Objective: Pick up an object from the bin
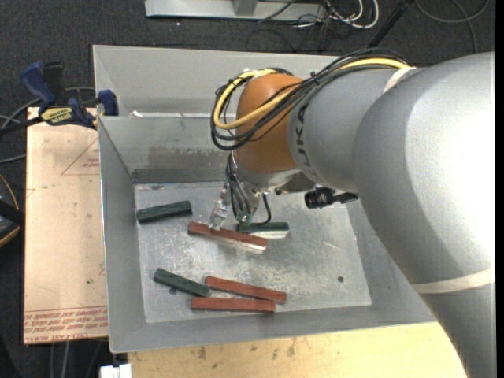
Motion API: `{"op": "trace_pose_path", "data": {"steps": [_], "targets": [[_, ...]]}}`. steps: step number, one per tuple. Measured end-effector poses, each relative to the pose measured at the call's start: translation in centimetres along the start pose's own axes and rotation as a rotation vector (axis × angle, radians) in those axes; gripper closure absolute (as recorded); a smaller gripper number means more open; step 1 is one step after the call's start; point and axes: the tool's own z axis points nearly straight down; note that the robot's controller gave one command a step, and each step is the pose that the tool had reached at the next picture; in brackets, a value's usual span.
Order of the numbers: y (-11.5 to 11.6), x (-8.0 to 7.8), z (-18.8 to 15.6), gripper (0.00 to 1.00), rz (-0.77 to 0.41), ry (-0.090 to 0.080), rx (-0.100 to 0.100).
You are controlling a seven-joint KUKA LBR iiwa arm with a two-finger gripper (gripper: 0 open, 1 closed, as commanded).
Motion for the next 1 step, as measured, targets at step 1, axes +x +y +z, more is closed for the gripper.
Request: {"op": "trace_pose_path", "data": {"steps": [1], "targets": [[-1.43, 0.15, -2.88, 0.00, 0.053, 0.005, 0.002]]}}
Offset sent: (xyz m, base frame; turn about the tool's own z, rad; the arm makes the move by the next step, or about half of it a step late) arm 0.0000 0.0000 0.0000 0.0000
